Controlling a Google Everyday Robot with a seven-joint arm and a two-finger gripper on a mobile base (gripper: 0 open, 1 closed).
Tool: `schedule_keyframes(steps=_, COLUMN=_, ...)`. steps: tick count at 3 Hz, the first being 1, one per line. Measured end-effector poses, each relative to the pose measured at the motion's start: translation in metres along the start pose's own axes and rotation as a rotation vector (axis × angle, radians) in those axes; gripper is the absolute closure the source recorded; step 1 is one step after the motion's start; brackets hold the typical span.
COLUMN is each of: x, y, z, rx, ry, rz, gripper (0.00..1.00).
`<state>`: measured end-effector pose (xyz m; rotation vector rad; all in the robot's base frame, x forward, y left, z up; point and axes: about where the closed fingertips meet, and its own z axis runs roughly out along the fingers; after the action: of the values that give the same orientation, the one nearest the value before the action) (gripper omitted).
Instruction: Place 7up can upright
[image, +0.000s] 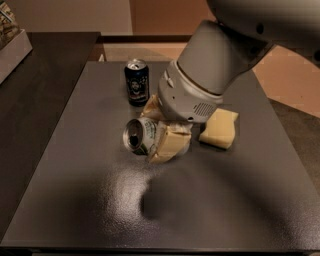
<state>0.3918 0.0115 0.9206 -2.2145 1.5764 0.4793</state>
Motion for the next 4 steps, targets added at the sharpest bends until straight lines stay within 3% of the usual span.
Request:
schedule_keyframes(steps=1, x=-0.001, y=-0.001, z=0.001, rx=0.018, ry=-0.067, rz=0.226, gripper=1.0)
schedule_keyframes(steps=2, x=-0.007, y=-0.007, z=0.003, rx=-0.01, ry=-0.17, rz=0.421, gripper=1.0)
schedule_keyframes(steps=3, x=-0.018, y=-0.012, z=0.013, rx=-0.063, ry=-0.316, rz=0.52, gripper=1.0)
schedule_keyframes(steps=4, x=-0.028, y=-0.017, z=0.019, rx=-0.096, ry=-0.476, rz=0.529, gripper=1.0)
